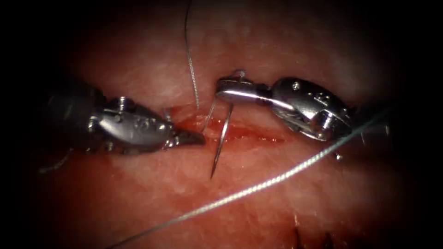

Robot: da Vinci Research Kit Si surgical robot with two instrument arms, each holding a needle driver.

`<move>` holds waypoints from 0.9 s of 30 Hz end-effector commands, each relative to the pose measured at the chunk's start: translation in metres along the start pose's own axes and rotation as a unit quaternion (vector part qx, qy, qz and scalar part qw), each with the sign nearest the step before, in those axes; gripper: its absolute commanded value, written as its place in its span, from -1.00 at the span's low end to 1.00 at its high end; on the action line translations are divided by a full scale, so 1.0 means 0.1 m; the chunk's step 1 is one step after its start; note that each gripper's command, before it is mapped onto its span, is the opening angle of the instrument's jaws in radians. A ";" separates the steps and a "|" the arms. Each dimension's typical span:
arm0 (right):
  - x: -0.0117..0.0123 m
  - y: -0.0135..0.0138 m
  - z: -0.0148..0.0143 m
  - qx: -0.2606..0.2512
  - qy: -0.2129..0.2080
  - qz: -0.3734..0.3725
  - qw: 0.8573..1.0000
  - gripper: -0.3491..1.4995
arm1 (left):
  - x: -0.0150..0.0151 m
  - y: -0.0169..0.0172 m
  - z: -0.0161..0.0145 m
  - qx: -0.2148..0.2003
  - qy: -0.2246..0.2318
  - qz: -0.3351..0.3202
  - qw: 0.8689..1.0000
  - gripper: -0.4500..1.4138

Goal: Wound Closure

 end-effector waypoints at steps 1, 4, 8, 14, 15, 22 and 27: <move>-0.009 -0.006 0.005 0.001 -0.001 -0.003 1.000 -1.00 | -0.005 0.009 0.007 0.002 -0.004 -0.002 1.000 -1.00; -0.008 -0.007 0.005 0.002 -0.006 -0.021 1.000 -1.00 | -0.002 0.006 0.011 0.015 -0.016 -0.006 1.000 -1.00; -0.008 -0.008 0.006 0.002 -0.008 -0.033 0.999 -1.00 | -0.002 -0.002 0.013 0.038 -0.037 -0.012 0.999 -1.00; -0.009 -0.009 0.007 0.002 -0.009 -0.045 0.999 -1.00 | -0.007 -0.012 0.018 0.066 -0.109 -0.026 0.992 -1.00; -0.009 -0.009 0.007 0.002 -0.009 -0.048 0.999 -1.00 | -0.007 -0.013 0.020 0.066 -0.129 -0.029 0.989 -1.00; -0.009 -0.010 0.009 0.002 -0.011 -0.054 0.998 -1.00 | -0.009 -0.012 0.035 0.056 -0.203 -0.024 0.977 -1.00; -0.009 -0.011 0.009 0.004 -0.010 -0.066 0.998 -1.00 | -0.014 -0.012 0.050 0.044 -0.222 -0.023 0.974 -1.00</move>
